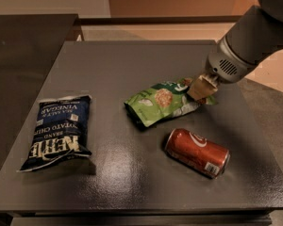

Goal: Move green rice chip bag near coke can

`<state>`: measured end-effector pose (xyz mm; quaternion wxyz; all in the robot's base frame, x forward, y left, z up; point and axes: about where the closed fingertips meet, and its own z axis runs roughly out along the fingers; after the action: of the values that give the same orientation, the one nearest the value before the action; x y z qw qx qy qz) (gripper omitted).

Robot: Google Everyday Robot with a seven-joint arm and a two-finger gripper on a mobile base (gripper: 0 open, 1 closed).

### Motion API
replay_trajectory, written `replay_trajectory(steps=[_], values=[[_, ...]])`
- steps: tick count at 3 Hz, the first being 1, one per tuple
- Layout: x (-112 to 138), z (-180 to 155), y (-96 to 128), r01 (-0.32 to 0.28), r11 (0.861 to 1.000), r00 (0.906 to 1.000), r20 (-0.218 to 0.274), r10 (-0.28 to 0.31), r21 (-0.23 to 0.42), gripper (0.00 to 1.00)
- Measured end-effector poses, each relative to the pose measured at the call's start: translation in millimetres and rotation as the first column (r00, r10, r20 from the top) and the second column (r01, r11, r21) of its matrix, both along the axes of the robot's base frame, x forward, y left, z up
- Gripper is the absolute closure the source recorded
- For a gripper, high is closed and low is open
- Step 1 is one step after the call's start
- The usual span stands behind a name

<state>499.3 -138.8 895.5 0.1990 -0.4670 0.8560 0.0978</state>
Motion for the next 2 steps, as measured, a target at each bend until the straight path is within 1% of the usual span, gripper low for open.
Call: replay_trajectory(steps=[1,2], values=[[-0.4,-0.1,1.1,-0.002,1.000,1.0000,0.000,0.002,-0.001,0.14],[-0.8,-0.1,2.1,-0.004,1.000,1.0000,0.000,0.004,-0.001,0.00]])
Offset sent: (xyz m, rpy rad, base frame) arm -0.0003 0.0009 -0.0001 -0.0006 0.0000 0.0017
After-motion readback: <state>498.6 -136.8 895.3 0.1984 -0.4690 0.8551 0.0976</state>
